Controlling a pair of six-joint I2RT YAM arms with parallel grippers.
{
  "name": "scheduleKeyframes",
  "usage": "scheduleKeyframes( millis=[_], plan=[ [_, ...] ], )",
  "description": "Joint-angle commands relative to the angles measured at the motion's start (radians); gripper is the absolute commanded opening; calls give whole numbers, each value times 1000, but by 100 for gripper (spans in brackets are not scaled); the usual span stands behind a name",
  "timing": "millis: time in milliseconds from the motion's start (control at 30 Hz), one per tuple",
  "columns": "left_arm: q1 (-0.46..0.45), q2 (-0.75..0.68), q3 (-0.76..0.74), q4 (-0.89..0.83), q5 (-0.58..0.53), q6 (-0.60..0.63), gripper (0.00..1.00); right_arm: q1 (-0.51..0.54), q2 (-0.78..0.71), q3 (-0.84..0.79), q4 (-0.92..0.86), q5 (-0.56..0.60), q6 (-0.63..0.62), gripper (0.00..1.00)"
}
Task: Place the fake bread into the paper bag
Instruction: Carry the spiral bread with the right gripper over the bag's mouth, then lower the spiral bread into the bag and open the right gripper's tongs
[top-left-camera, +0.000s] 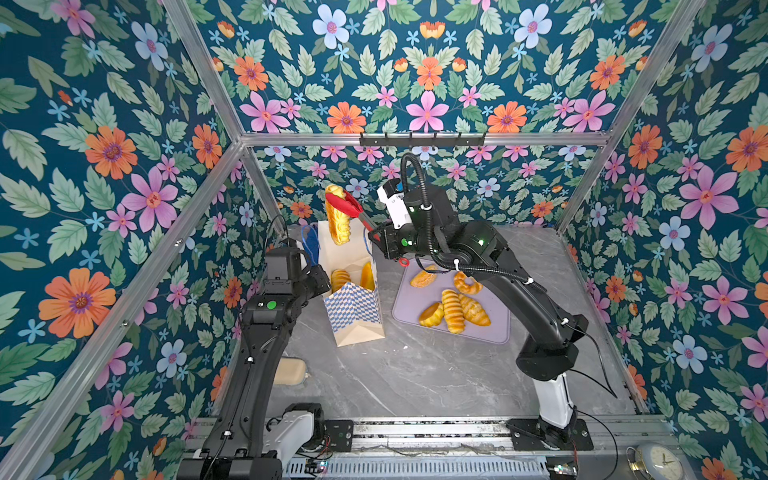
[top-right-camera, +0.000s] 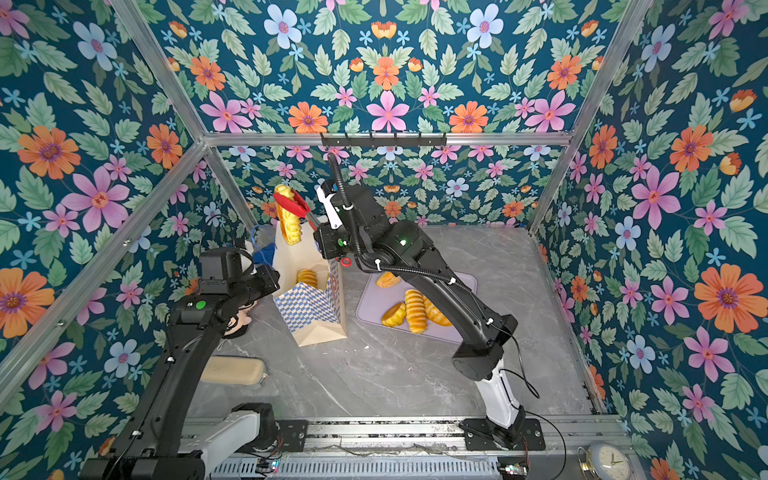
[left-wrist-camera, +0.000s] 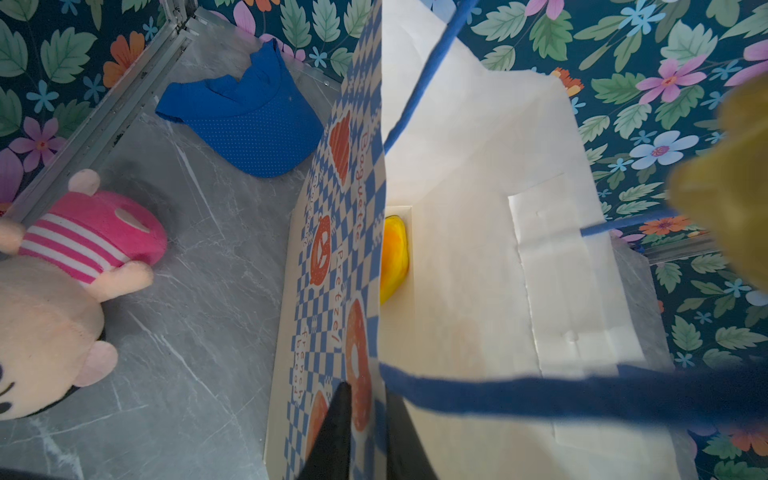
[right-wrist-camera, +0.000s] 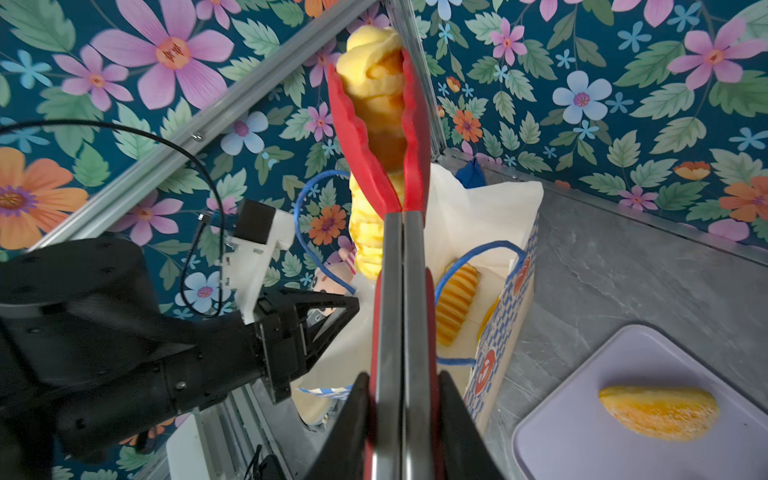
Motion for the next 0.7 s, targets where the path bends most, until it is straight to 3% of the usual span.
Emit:
scheduleKeyframes(
  millis=[0, 667],
  plan=[
    [0, -5, -2, 17, -2, 7, 17, 2, 14, 15, -32, 35, -27, 25],
    [0, -2, -2, 16, -5, 9, 17, 9, 31, -58, -160, 115, -94, 25]
  ],
)
